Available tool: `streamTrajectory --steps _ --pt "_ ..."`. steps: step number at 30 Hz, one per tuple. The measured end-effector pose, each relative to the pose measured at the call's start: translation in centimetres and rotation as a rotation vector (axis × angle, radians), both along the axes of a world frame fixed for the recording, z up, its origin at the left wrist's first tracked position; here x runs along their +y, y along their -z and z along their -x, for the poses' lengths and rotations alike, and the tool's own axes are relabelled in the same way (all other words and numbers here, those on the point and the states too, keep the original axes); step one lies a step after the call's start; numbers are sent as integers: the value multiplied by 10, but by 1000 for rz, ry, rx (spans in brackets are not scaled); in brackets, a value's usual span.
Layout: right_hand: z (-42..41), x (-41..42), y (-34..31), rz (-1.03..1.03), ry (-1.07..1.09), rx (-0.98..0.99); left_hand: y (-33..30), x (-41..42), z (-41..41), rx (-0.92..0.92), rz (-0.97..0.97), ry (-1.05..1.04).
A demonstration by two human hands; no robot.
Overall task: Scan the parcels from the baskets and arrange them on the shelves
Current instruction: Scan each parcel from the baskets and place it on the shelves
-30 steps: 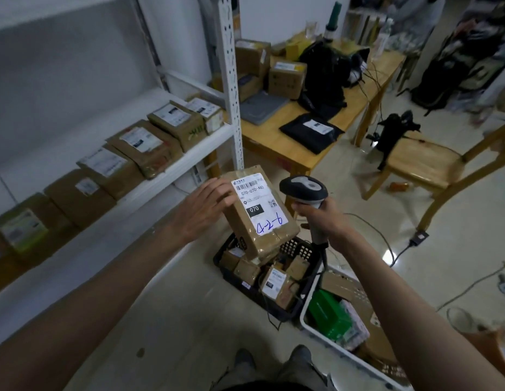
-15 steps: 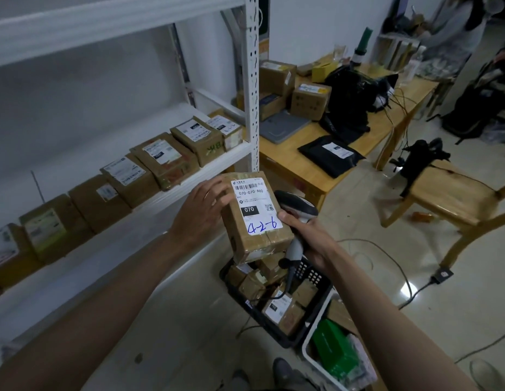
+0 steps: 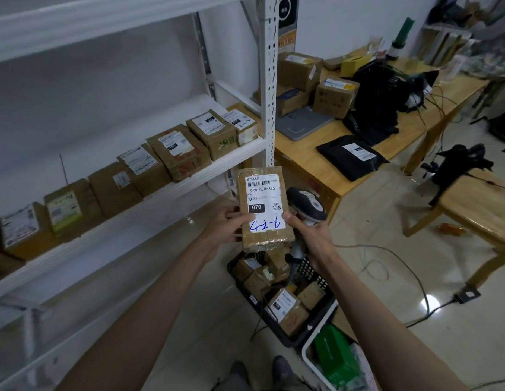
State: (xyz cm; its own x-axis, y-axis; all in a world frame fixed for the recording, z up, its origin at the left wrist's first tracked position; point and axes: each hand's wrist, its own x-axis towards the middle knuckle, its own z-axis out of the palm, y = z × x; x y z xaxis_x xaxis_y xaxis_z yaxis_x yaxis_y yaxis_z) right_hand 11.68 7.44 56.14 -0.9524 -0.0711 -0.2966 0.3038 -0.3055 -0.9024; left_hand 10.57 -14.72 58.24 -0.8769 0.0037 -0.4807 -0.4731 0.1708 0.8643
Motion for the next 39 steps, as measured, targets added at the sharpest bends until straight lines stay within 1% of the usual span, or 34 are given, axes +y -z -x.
streamTrajectory --steps 3,7,9,12,14,16,20,23,32,35,39 --pt "-3 4 5 -63 35 9 5 3 -4 -27 -34 -31" --pt "-7 5 4 -366 184 82 20 2 -15 21 0 -131" --pt "-11 2 1 -431 123 131 27 -1 -22 60 33 -191" --pt "-21 -12 -11 -479 -92 190 34 -10 -34 99 79 -300" --pt "-26 -25 -21 -474 -208 211 35 -18 -41 122 98 -353" --pt "-31 -40 -31 -396 -286 194 35 -26 -47 149 117 -394" --pt "-37 -60 -46 -236 -374 130 32 -38 -57 197 169 -447" --pt "-38 -65 -52 -235 -424 113 30 -41 -62 219 183 -467" --pt "-34 -59 -53 -230 -451 189 23 -42 -72 249 172 -516" --pt "-30 -58 -58 -203 -427 211 13 -41 -74 264 160 -532" --pt "-13 -59 -75 -265 -360 357 -20 -48 -74 304 126 -597"
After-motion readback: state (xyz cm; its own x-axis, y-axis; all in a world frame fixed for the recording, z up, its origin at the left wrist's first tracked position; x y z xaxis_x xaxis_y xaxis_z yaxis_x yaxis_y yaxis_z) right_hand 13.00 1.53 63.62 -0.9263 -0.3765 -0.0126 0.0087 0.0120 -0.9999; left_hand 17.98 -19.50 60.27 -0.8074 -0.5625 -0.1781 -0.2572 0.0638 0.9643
